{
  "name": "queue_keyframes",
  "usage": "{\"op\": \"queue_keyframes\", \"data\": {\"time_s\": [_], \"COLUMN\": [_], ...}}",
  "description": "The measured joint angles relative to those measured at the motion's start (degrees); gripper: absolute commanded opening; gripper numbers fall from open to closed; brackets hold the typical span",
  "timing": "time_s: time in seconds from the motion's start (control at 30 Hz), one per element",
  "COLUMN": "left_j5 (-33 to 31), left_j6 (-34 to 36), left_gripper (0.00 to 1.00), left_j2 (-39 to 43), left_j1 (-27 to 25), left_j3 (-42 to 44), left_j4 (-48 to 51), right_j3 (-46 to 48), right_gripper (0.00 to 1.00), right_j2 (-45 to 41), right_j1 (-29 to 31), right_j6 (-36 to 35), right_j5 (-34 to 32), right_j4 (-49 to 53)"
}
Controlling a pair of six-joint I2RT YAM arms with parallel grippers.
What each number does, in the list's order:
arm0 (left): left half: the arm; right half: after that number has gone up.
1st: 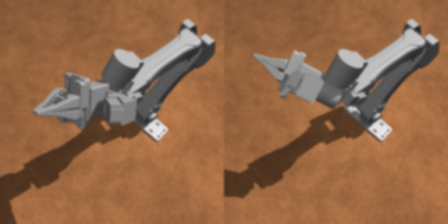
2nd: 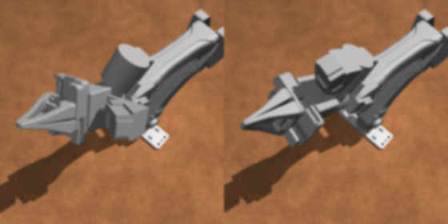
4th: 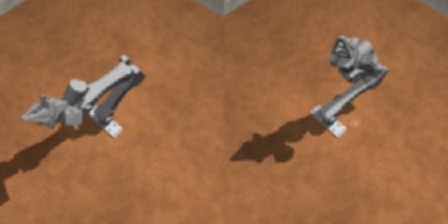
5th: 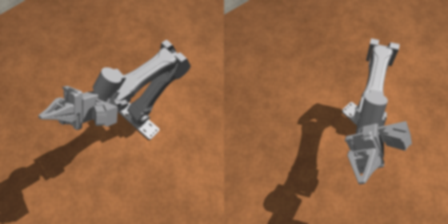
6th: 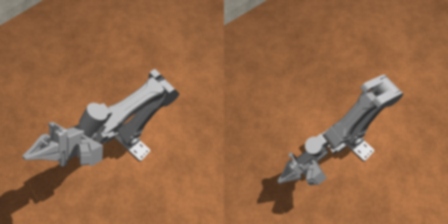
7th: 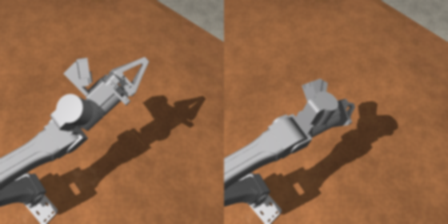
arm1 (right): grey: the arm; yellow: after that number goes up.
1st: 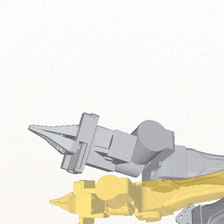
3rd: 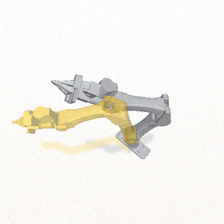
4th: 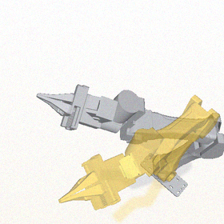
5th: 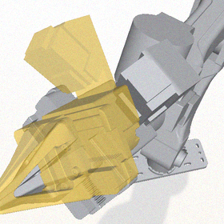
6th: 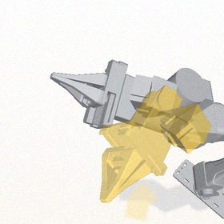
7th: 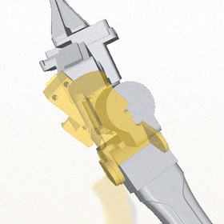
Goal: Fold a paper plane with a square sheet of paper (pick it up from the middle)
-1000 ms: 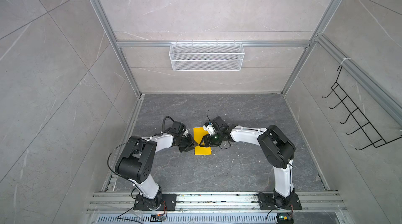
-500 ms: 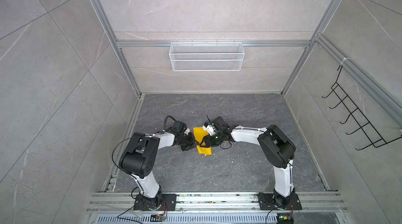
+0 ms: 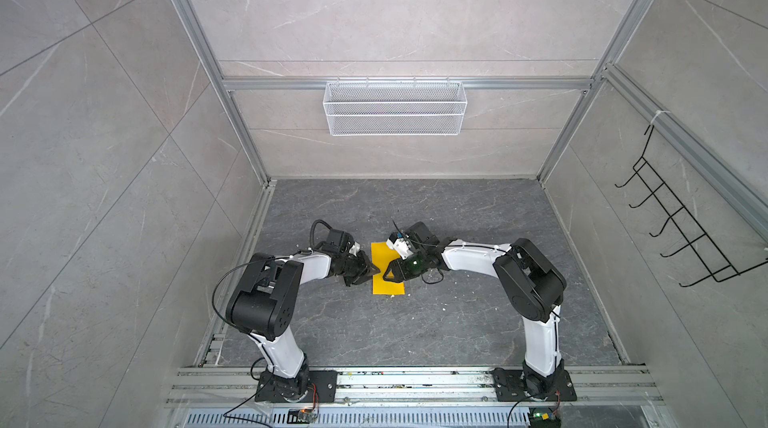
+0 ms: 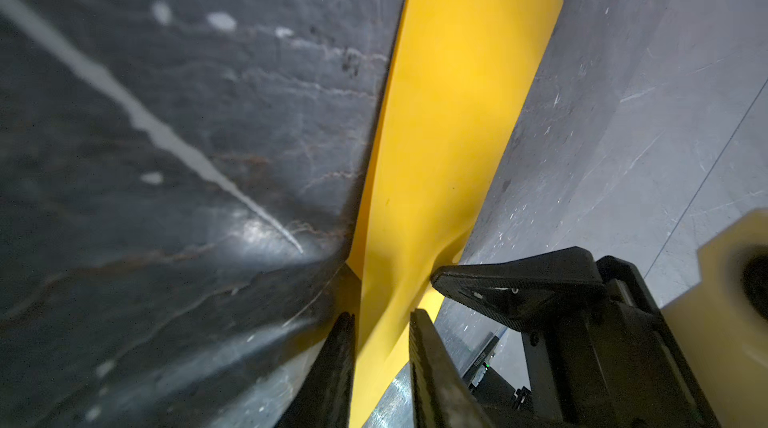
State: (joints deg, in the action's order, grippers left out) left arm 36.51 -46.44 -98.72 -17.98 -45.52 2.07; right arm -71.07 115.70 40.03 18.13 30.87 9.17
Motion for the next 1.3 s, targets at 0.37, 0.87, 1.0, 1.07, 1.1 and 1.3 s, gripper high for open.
{"op": "queue_keyframes", "data": {"time_s": [0.37,0.87,1.0,1.07,1.1,1.3], "left_j5": [2.69,1.05,0.92,0.87,0.87,0.81], "left_j6": [0.96,-1.70,-4.24,-5.60,-6.34,-9.35], "left_gripper": [0.21,0.02,0.02,0.02,0.01,0.01], "left_j2": [-0.24,0.39,1.97,2.47,2.62,2.80], "left_j1": [0.02,-0.02,-0.04,-0.17,-0.35,-0.70], "left_j3": [0.00,-0.02,-0.02,-0.02,-0.02,-0.52], "left_j4": [-2.08,0.37,0.61,0.66,0.68,0.98], "right_j3": [0.04,9.60,13.60,15.34,16.09,17.51], "right_gripper": [0.55,0.60,0.63,0.63,0.63,0.63], "right_j2": [0.00,-13.16,-20.79,-22.75,-23.21,-22.16], "right_j1": [0.00,0.74,3.76,5.55,6.54,13.16], "right_j6": [-0.35,-5.99,-10.82,-13.35,-14.71,-22.21], "right_j5": [0.00,-8.98,-15.06,-17.27,-18.32,-25.73], "right_j4": [-0.02,-3.50,-7.89,-9.99,-10.82,-14.16]}}
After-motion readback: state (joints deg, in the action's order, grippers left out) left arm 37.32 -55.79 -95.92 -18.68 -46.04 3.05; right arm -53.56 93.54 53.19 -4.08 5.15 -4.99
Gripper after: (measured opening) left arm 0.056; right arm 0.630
